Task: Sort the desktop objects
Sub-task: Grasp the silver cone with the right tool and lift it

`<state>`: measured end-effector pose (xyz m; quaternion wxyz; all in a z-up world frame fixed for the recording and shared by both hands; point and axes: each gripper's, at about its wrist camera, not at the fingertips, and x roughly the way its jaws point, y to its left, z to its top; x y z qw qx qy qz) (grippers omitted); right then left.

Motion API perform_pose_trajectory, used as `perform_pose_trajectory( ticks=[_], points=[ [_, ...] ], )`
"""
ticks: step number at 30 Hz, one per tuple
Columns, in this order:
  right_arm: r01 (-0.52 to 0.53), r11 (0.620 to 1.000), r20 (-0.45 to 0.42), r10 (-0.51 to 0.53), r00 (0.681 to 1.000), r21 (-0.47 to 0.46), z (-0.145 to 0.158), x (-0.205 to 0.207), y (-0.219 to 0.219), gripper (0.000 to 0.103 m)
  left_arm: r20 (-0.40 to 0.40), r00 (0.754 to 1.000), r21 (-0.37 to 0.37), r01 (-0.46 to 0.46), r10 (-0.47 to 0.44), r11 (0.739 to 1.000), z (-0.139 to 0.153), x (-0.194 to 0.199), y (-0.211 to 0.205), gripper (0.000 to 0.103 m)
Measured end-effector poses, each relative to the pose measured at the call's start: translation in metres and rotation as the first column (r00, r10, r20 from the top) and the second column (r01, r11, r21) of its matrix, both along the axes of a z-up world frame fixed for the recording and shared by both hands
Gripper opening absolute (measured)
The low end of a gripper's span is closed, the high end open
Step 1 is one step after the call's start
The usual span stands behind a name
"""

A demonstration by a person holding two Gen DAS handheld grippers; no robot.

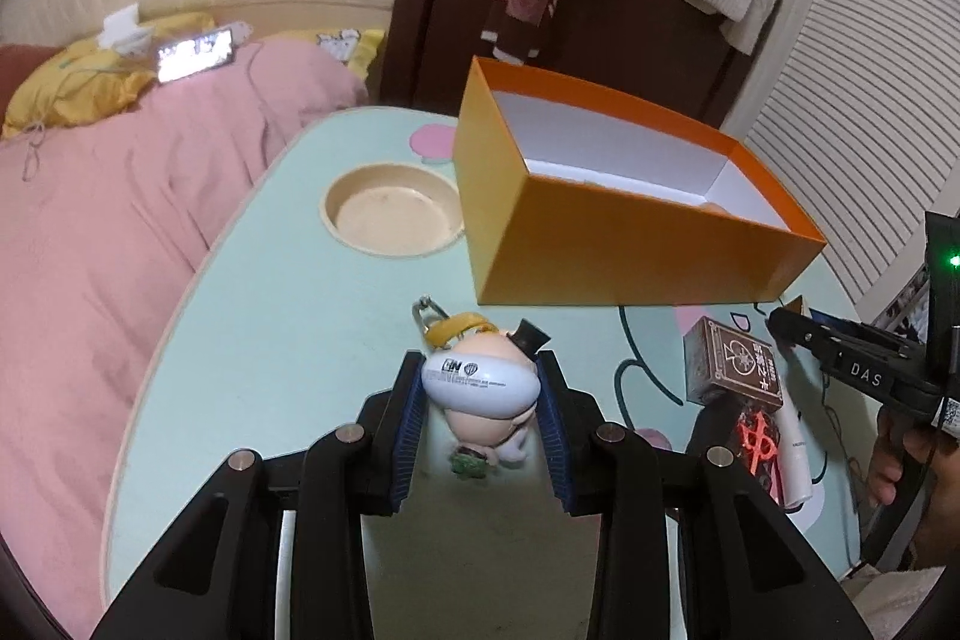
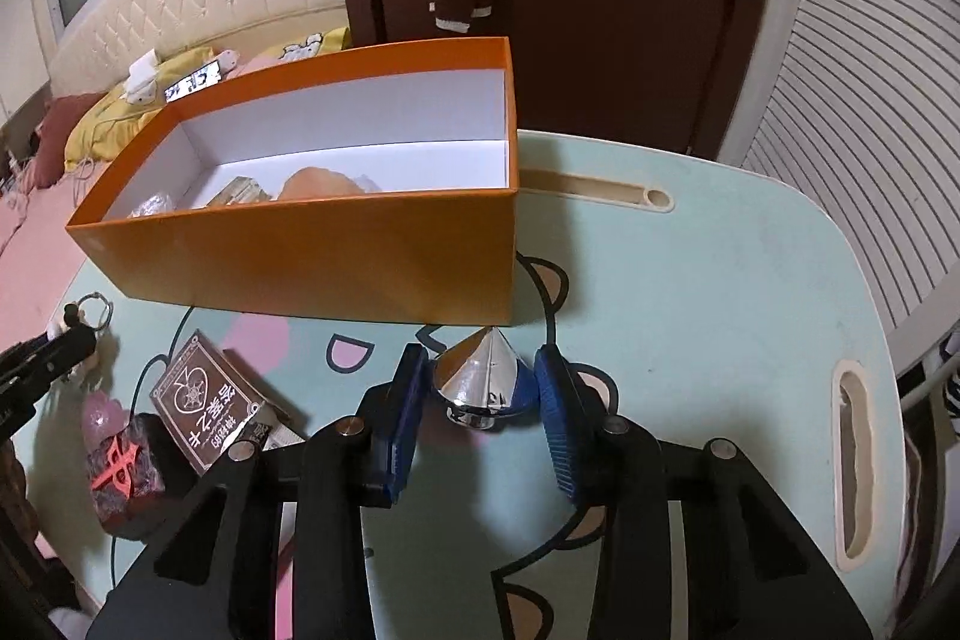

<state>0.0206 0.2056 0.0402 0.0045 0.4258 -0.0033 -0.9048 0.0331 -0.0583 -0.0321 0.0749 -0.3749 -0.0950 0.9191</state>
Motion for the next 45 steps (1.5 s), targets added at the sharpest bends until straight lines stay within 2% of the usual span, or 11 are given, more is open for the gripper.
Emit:
perform_pose_trajectory(
  ticks=[5,9,24,26,28,29,33,37,39,42,45],
  points=[
    [0.0,1.0,-0.002,0.0,1.0,0.0,0.001,0.001,0.001,0.038,-0.018,1.0,-0.091,0.017,-0.018,0.996,0.0,0.003,0.012,0.038],
    [-0.002,1.0,-0.003,0.002,1.0,0.005,-0.001,0.0,0.0,0.038,0.0,0.999,-0.145,0.035,-0.036,0.989,0.0,0.001,0.02,0.079],
    [-0.001,0.999,-0.001,0.001,1.0,0.048,-0.005,-0.002,-0.009,0.041,0.067,0.998,-0.216,0.026,-0.011,0.976,-0.001,-0.011,0.027,0.096],
    [-0.007,0.999,0.002,0.007,1.0,0.043,-0.005,-0.003,-0.009,0.048,0.082,0.997,-0.216,0.012,0.006,0.976,-0.001,-0.014,0.025,0.098],
    [-0.006,0.999,0.014,0.006,1.0,0.045,-0.007,-0.004,-0.011,0.068,0.094,0.996,-0.216,0.007,0.013,0.976,-0.001,-0.017,0.024,0.099],
    [-0.006,0.999,0.015,0.006,1.0,0.046,-0.007,-0.004,-0.011,0.068,0.094,0.996,-0.209,0.012,0.008,0.978,-0.001,-0.017,0.023,0.099],
    [-0.009,0.999,0.016,0.008,1.0,0.045,-0.008,-0.006,-0.012,0.069,0.077,0.997,-0.179,0.014,0.0,0.984,0.0,-0.019,0.019,0.093],
    [-0.011,0.999,0.016,0.01,1.0,0.044,-0.007,-0.007,-0.012,0.069,0.049,0.999,-0.213,0.024,-0.013,0.977,0.003,-0.018,0.02,0.036],
    [-0.014,0.999,0.015,0.013,1.0,0.041,-0.007,-0.007,-0.012,0.065,0.04,0.999,-0.204,0.039,-0.032,0.978,0.004,-0.017,0.02,0.034],
    [-0.025,0.999,0.002,0.025,1.0,0.042,-0.005,-0.005,-0.013,0.039,0.015,0.999,-0.189,0.042,-0.039,0.981,0.006,-0.011,0.019,0.034],
    [-0.031,0.999,-0.001,0.031,1.0,0.037,-0.004,-0.003,-0.013,0.038,-0.033,0.999,-0.164,0.032,-0.038,0.986,0.014,-0.003,0.017,0.034]
  ],
)
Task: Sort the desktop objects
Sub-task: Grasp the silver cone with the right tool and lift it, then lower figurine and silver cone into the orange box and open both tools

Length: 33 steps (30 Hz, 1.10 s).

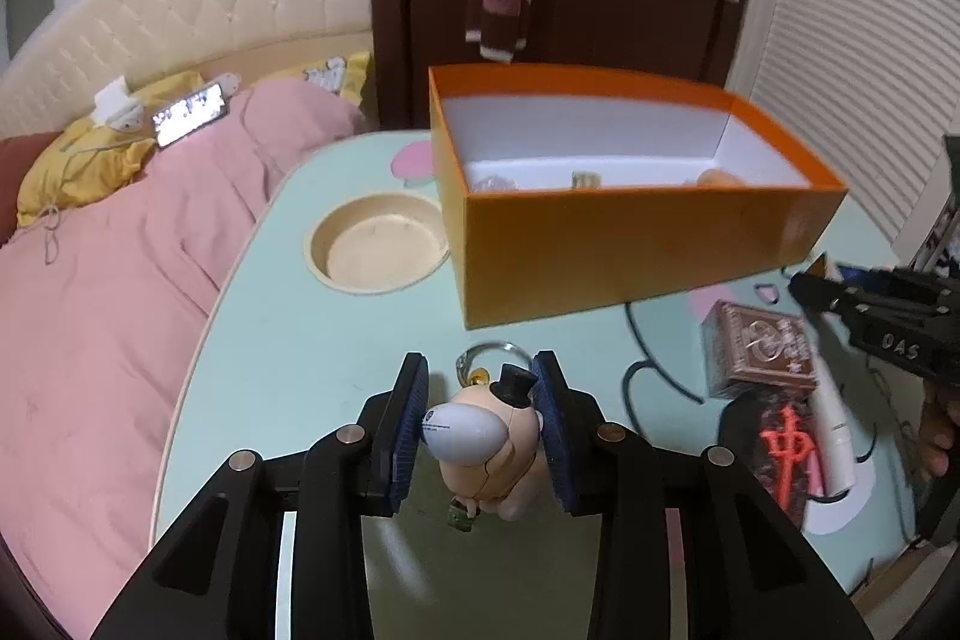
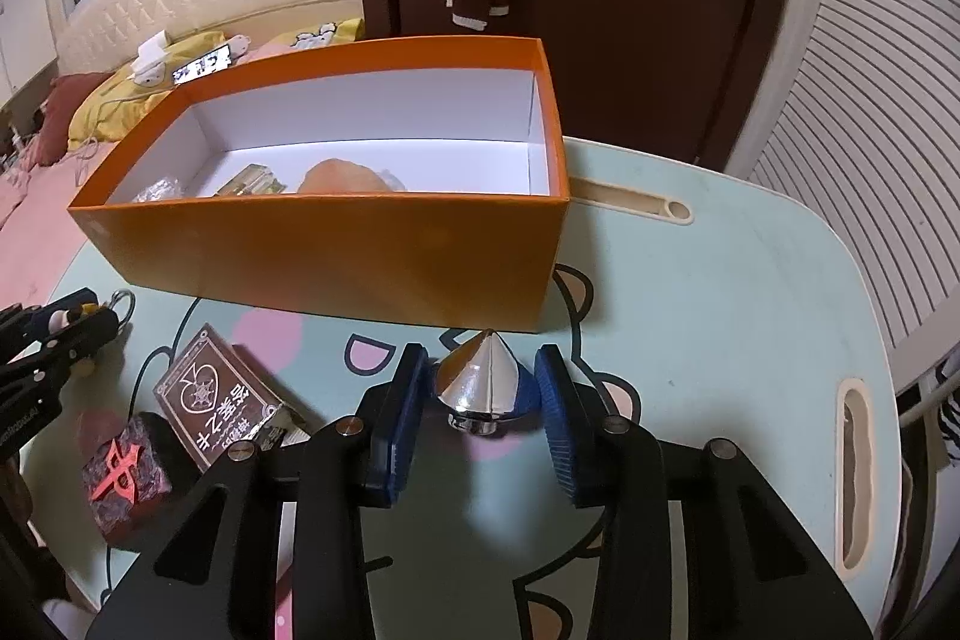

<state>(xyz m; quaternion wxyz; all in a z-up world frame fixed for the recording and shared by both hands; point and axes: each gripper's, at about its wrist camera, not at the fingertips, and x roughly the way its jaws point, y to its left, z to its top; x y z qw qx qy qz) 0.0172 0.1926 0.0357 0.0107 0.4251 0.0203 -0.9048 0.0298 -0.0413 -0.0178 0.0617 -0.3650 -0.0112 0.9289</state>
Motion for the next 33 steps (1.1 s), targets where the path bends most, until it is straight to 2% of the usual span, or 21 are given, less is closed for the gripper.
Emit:
perform_pose_trajectory(
  ticks=[6,18,22,27,33],
  points=[
    [-0.002,1.0,-0.029,0.001,1.0,-0.018,0.007,0.007,0.002,0.038,-0.051,0.999,0.045,0.011,-0.009,0.999,0.021,0.004,-0.004,0.034],
    [-0.074,0.996,-0.13,0.067,0.989,-0.05,0.055,0.009,-0.013,0.038,-0.081,0.995,0.092,0.071,-0.063,0.993,0.057,-0.017,0.009,0.034],
    [-0.103,0.993,-0.147,0.093,0.985,-0.057,0.066,-0.003,-0.021,0.038,-0.088,0.993,0.133,0.087,-0.075,0.987,0.069,-0.036,0.013,0.034],
    [-0.121,0.99,-0.138,0.111,0.984,-0.068,0.067,-0.025,-0.03,0.038,-0.087,0.993,0.128,0.096,-0.085,0.987,0.076,-0.06,0.022,0.034],
    [-0.129,0.989,-0.099,0.122,0.988,-0.07,0.057,-0.056,-0.038,0.039,-0.054,0.994,0.124,0.103,-0.097,0.987,0.07,-0.087,0.032,0.034]
  ],
)
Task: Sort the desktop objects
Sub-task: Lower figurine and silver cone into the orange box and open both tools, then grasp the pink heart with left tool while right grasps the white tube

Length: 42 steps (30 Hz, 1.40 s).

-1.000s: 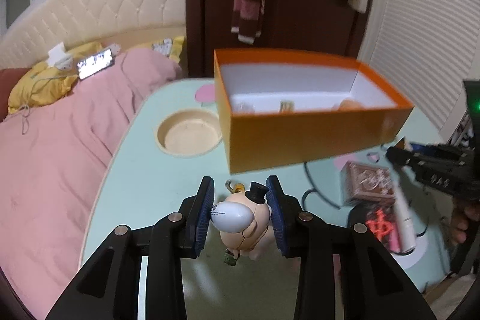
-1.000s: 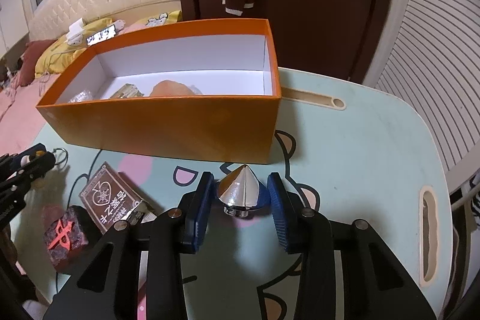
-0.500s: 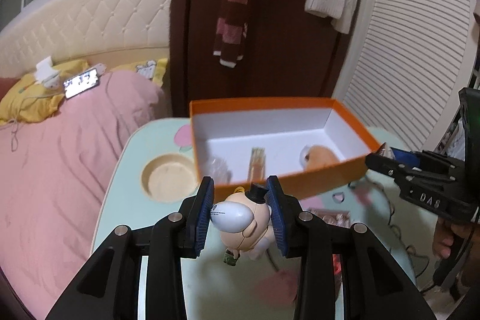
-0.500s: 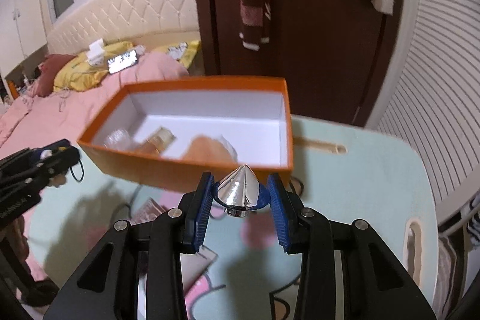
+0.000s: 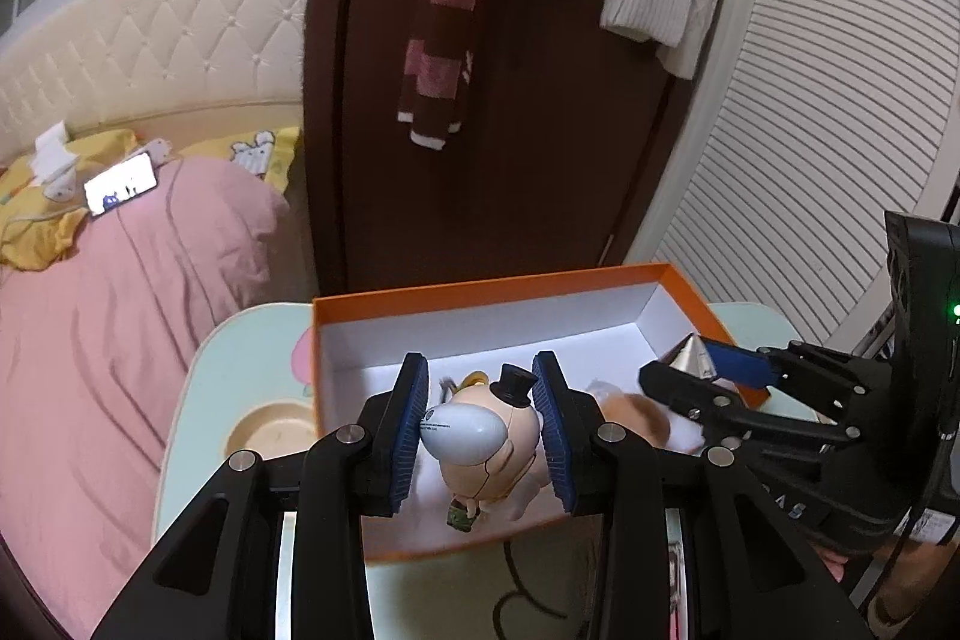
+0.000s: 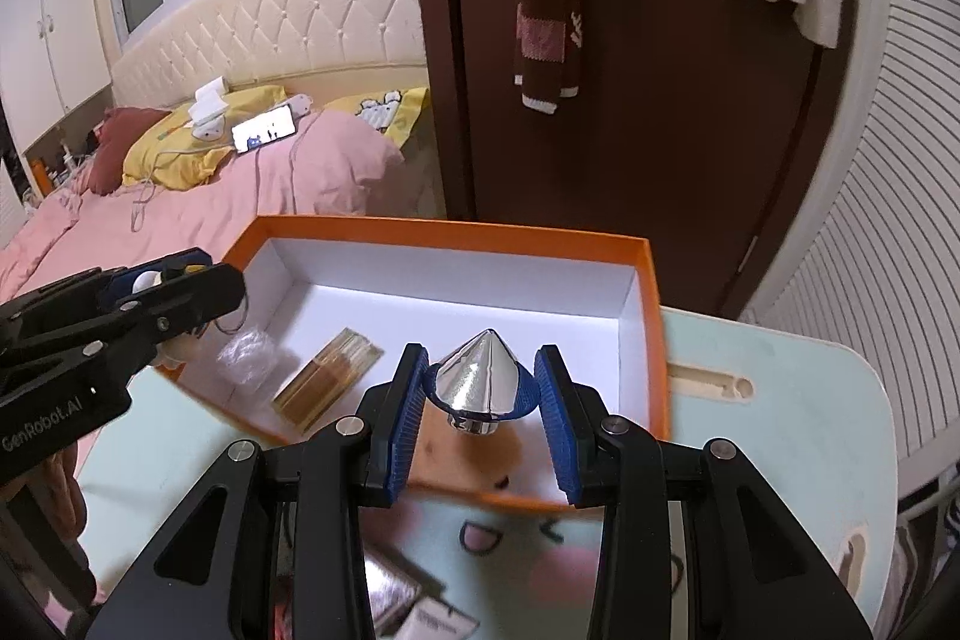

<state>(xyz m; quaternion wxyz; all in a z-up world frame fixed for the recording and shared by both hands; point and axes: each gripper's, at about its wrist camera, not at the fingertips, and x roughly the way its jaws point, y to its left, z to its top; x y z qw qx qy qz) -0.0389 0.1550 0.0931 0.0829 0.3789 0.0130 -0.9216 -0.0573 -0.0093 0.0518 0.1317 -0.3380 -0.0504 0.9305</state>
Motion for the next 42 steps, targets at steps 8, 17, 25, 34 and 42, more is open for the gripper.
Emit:
perform_pose_trajectory(
  ticks=[8,17,25,34,42],
  points=[
    [0.008,1.0,0.044,-0.008,0.999,0.002,-0.019,-0.02,0.0,0.039,0.055,0.998,0.003,0.009,-0.009,1.0,-0.021,-0.016,0.004,0.034],
    [0.0,1.0,0.064,0.0,0.998,0.001,-0.026,-0.027,-0.004,0.039,0.067,0.998,-0.015,0.017,-0.016,1.0,-0.028,-0.021,0.007,0.034],
    [-0.017,0.999,0.054,0.02,0.998,-0.042,-0.025,-0.025,-0.005,0.054,0.057,0.998,0.036,-0.003,0.001,0.999,-0.027,-0.015,-0.003,0.05],
    [-0.011,0.998,-0.028,0.009,1.0,-0.06,-0.007,-0.008,-0.002,0.063,0.014,0.999,0.007,-0.037,0.037,0.999,-0.013,0.013,-0.018,0.064],
    [0.052,0.988,-0.064,-0.061,0.996,-0.142,0.009,0.017,0.031,0.063,0.055,0.997,0.037,-0.054,0.052,0.998,-0.012,0.061,-0.037,0.064]
  ],
)
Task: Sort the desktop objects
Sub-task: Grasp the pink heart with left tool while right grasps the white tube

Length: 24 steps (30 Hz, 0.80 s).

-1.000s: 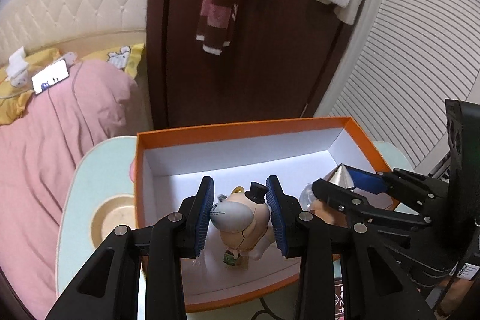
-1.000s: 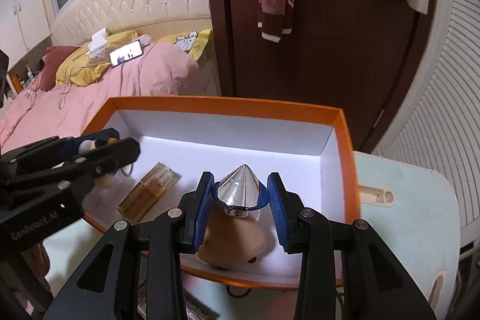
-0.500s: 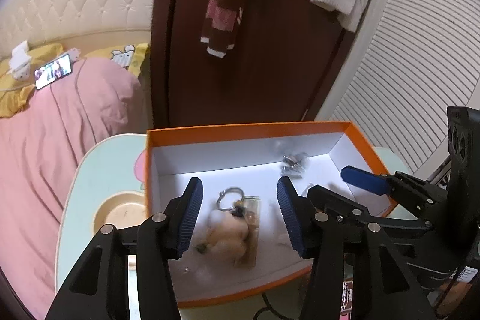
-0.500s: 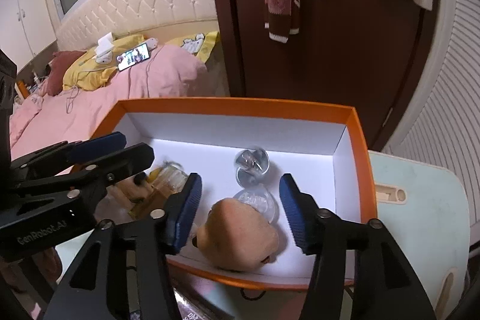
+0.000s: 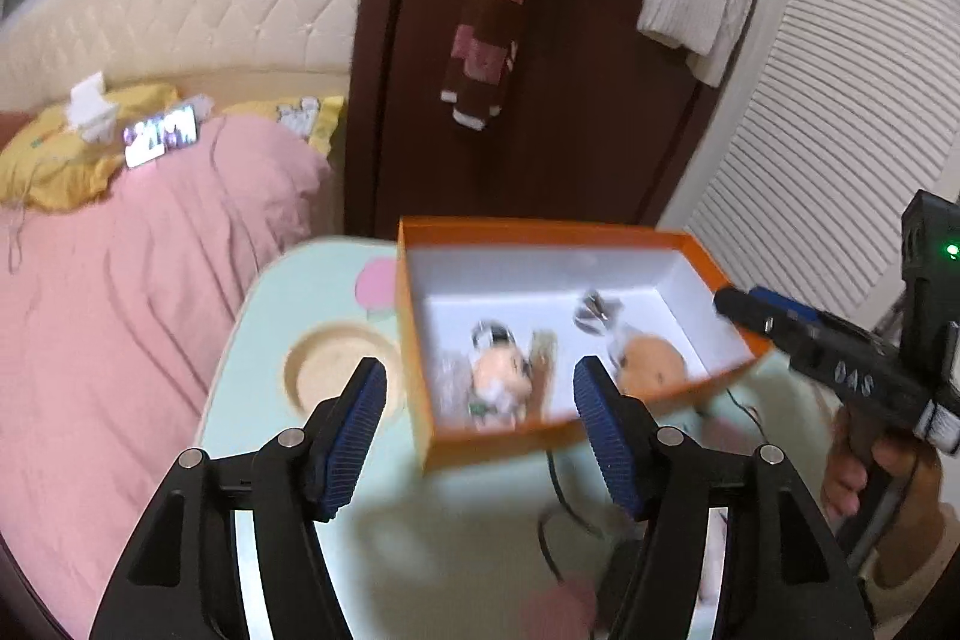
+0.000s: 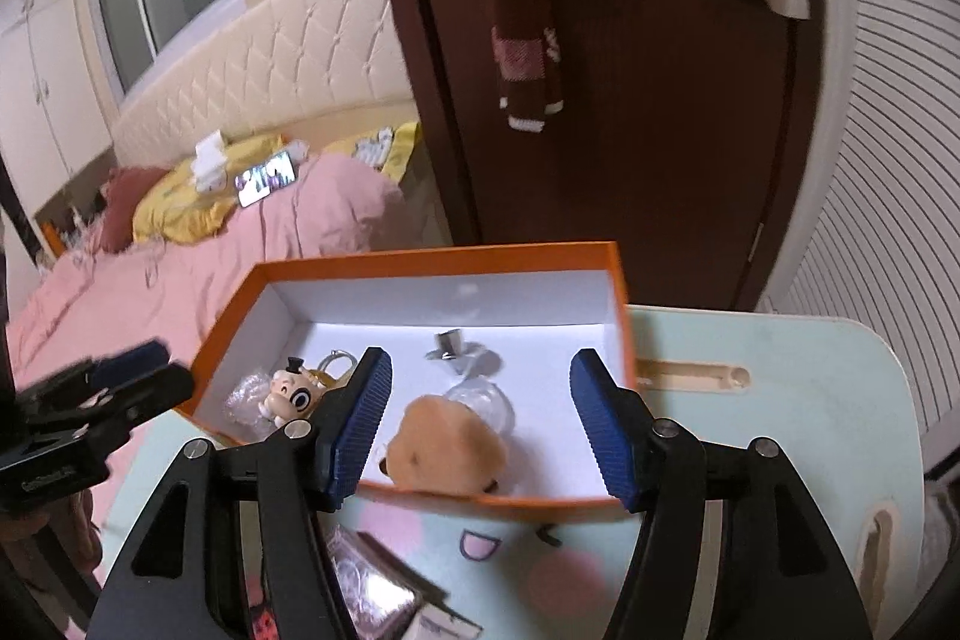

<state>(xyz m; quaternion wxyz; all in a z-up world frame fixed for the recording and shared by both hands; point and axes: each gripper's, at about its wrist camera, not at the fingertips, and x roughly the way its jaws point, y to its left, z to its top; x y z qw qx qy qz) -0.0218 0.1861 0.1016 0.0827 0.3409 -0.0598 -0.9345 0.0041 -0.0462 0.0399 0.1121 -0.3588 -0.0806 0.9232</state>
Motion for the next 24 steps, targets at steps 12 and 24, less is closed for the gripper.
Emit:
perform_pose_trajectory(
  ticks=[12,24],
  points=[
    [0.08,0.996,0.004,-0.08,0.997,-0.032,0.001,0.048,0.033,0.063,0.16,0.979,-0.026,0.131,-0.125,0.991,-0.059,0.048,0.032,0.044],
    [-0.055,0.997,0.132,0.049,0.99,0.046,-0.03,0.082,0.006,0.063,0.067,0.985,-0.118,0.163,-0.156,0.979,-0.065,0.057,0.044,0.036]
  ],
)
